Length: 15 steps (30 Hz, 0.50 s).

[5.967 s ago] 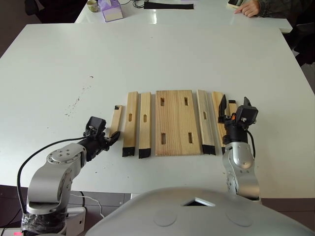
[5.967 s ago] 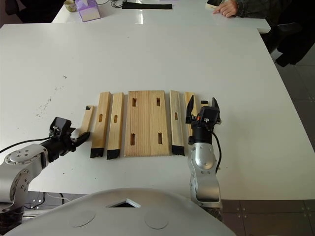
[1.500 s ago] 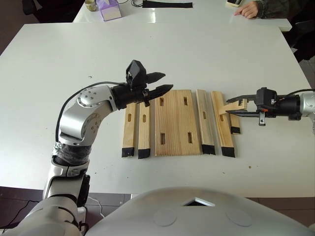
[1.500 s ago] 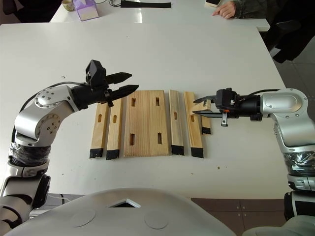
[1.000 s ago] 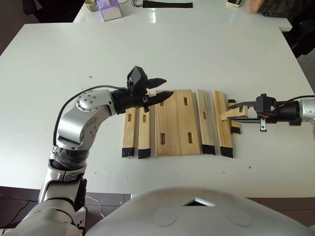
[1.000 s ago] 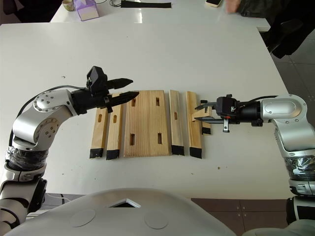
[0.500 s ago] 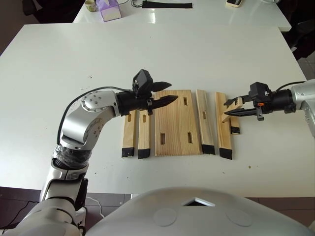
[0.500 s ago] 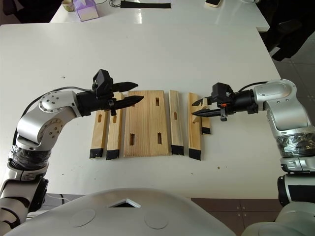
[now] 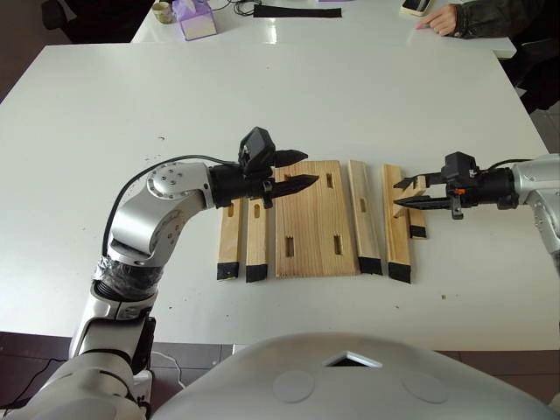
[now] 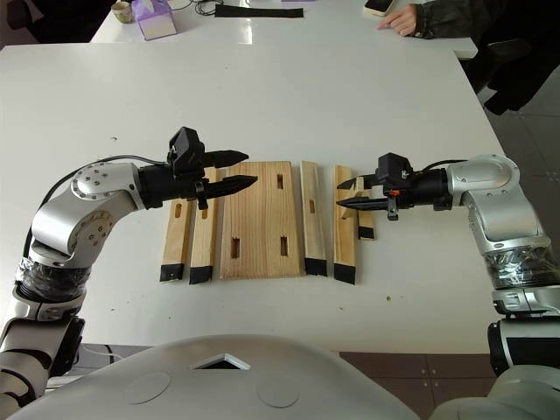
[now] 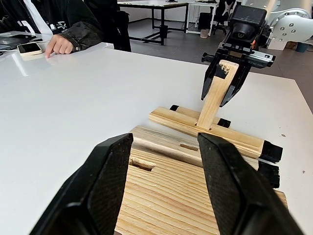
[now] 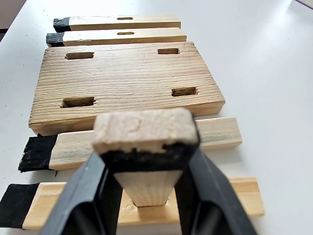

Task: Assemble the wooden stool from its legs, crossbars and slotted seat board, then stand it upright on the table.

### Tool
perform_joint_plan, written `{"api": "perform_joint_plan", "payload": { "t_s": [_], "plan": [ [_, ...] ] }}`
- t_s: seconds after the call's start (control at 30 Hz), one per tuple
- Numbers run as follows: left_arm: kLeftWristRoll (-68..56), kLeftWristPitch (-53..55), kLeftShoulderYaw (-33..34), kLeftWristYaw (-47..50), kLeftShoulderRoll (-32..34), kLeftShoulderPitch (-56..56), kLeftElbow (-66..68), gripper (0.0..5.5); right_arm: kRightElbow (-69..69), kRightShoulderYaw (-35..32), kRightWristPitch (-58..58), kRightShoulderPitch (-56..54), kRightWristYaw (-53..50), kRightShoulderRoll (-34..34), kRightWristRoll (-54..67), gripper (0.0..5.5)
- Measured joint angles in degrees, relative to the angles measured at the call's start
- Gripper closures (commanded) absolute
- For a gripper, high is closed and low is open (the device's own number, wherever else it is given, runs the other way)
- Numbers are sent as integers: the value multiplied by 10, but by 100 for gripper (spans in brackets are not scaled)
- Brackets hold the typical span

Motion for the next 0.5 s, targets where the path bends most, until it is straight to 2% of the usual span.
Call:
{"api": "perform_joint_plan", "payload": {
  "t_s": [0.3, 0.33, 0.5],
  "plan": [
    [0, 3, -2, 0, 0, 0, 0, 303, 15, 2, -1, 1, -12, 14, 1, 420],
    [-1, 4, -2, 0, 0, 0, 0, 303, 18, 2, -1, 1, -14, 15, 1, 391],
    [-2, 9, -2, -1, 2, -3, -1, 303, 68, 31, 13, 54, -25, 31, -34, 326]
  ]
}}
